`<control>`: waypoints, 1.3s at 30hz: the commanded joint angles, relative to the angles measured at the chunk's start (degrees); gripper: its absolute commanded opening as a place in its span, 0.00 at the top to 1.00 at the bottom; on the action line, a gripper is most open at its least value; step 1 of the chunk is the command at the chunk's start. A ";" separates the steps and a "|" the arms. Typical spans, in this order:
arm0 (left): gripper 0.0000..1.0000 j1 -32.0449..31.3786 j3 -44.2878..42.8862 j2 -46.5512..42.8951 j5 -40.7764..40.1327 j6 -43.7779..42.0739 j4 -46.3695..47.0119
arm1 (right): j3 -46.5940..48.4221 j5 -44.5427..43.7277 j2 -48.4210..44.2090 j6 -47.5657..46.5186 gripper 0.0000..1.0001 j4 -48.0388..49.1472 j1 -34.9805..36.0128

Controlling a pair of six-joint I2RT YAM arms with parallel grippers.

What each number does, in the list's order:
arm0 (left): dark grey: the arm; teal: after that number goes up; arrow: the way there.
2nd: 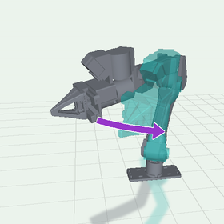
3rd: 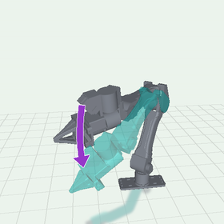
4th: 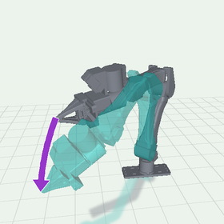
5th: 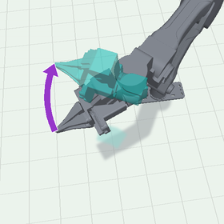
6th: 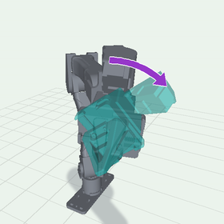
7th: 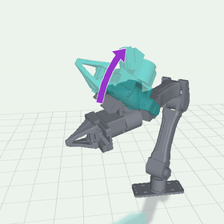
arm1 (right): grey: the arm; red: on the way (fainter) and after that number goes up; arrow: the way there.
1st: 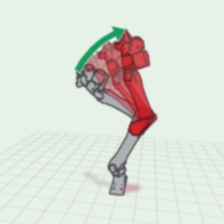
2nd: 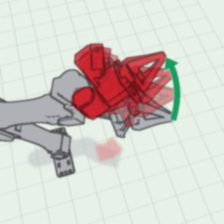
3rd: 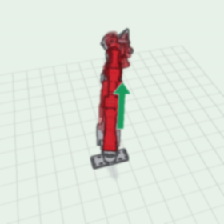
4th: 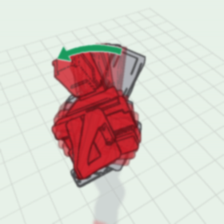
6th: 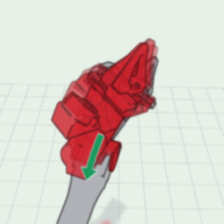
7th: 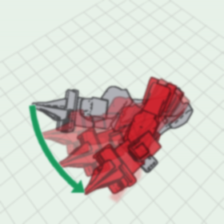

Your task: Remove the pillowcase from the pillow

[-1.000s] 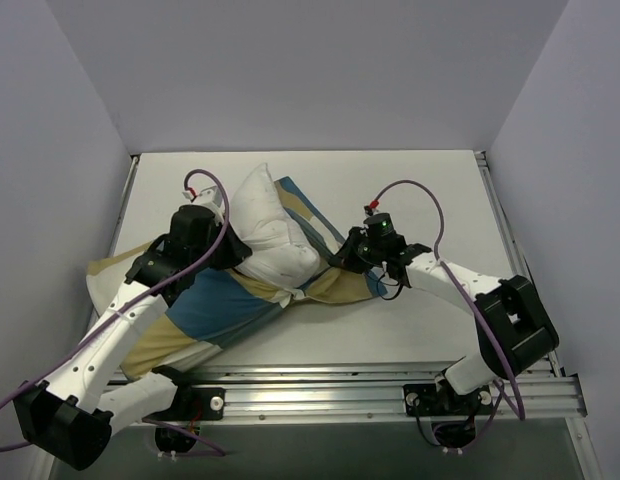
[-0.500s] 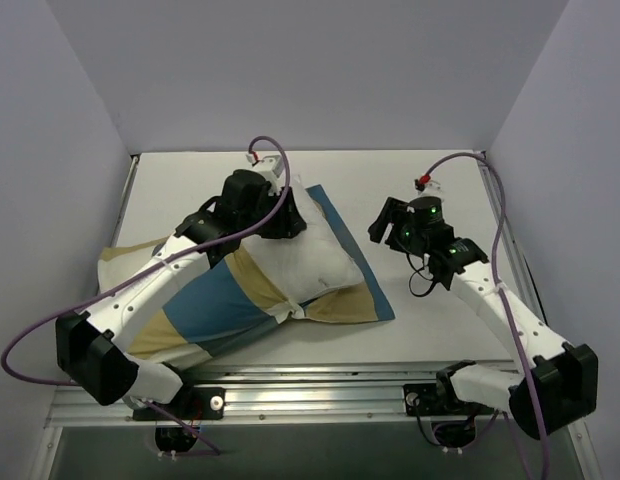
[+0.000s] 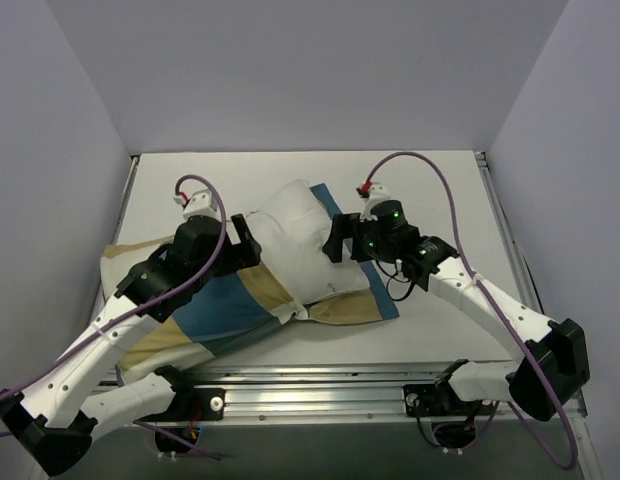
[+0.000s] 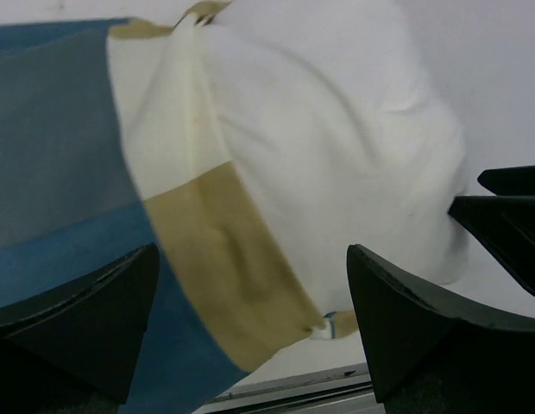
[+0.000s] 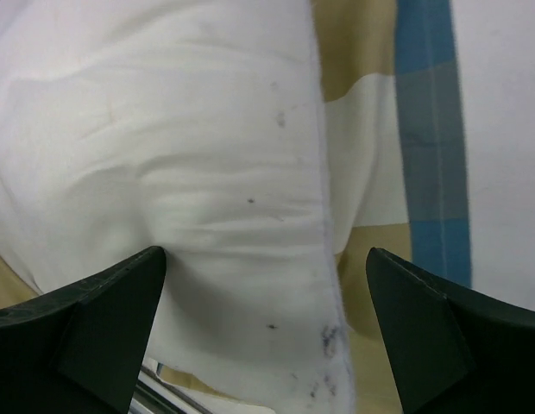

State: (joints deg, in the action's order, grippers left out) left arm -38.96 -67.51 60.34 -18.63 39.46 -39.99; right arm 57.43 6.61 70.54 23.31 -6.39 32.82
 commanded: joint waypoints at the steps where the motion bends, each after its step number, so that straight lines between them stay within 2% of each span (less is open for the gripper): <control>1: 0.03 1.16 7.37 -2.50 -5.02 6.50 -8.36 | -1.52 3.67 2.66 -3.09 0.03 4.72 3.91; 4: 0.03 3.97 12.90 -2.60 -1.52 6.94 -4.24 | -1.88 5.51 4.95 -3.01 0.23 4.55 6.20; 5: 0.03 5.28 13.71 -0.59 0.16 6.68 -1.18 | -2.14 6.47 4.87 -3.09 0.47 3.94 6.99; 6: 0.03 7.56 14.06 1.00 1.92 5.72 0.51 | -2.41 6.40 4.52 -3.18 0.61 3.58 8.04; 7: 0.03 8.37 14.07 2.75 4.46 5.19 2.09 | -2.58 6.14 4.08 -3.53 0.80 3.23 10.75; 10: 0.03 8.55 9.43 11.89 5.71 1.07 7.72 | -2.94 5.25 2.06 -3.62 0.94 0.95 16.98; 11: 0.03 8.46 4.97 16.96 7.28 0.10 9.82 | -3.11 5.34 1.01 -2.84 1.00 0.77 18.67; 14: 0.03 7.67 -2.61 25.58 10.71 -3.68 13.87 | -4.17 5.60 -0.66 -1.34 1.00 2.08 26.22; 17: 0.03 5.22 -12.10 30.61 11.86 -6.59 15.46 | -3.73 3.86 -0.76 0.50 1.00 2.27 33.42; 18: 0.03 4.51 -15.26 31.15 11.69 -7.64 15.47 | -2.51 2.89 -0.58 0.94 0.94 1.83 34.76; 19: 0.03 3.90 -15.98 31.16 11.25 -7.91 15.55 | -1.80 0.36 -0.58 1.12 0.78 1.21 35.90; 21: 0.03 2.84 -14.34 29.15 9.59 -7.48 16.17 | -0.31 -2.21 -0.84 1.21 0.62 -0.81 37.31; 22: 0.03 2.92 -13.02 27.92 8.97 -6.69 15.99 | 1.18 -4.39 -1.11 0.78 0.51 -1.42 37.32; 25: 0.03 3.63 -6.97 21.68 3.36 -4.66 12.94 | 4.69 -10.37 -2.69 -0.37 0.36 -4.67 37.06; 29: 0.03 4.51 -0.10 11.33 -1.57 -2.20 6.87 | 9.44 -21.43 -3.66 -0.99 0.28 -12.56 32.24; 32: 0.03 4.59 5.08 5.87 -2.02 0.78 3.34 | 8.68 -24.36 -4.79 -0.11 0.25 -14.61 22.67; 35: 0.03 4.77 9.22 4.18 -0.45 1.76 2.98 | 6.30 -19.73 -4.02 -0.80 0.23 -13.04 12.29; 36: 0.03 4.94 9.67 4.52 0.26 1.84 3.16 | 4.12 -16.31 -3.58 -0.98 0.24 -12.16 10.70; 39: 0.03 5.47 9.33 6.37 2.28 1.14 4.91 | 0.33 -14.62 -1.73 -1.25 0.25 -7.86 10.34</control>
State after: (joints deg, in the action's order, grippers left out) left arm -34.00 -58.24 64.82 -18.09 39.77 -34.92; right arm 61.43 -10.72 66.85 22.87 -15.49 42.37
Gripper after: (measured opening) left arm 0.967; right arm 0.757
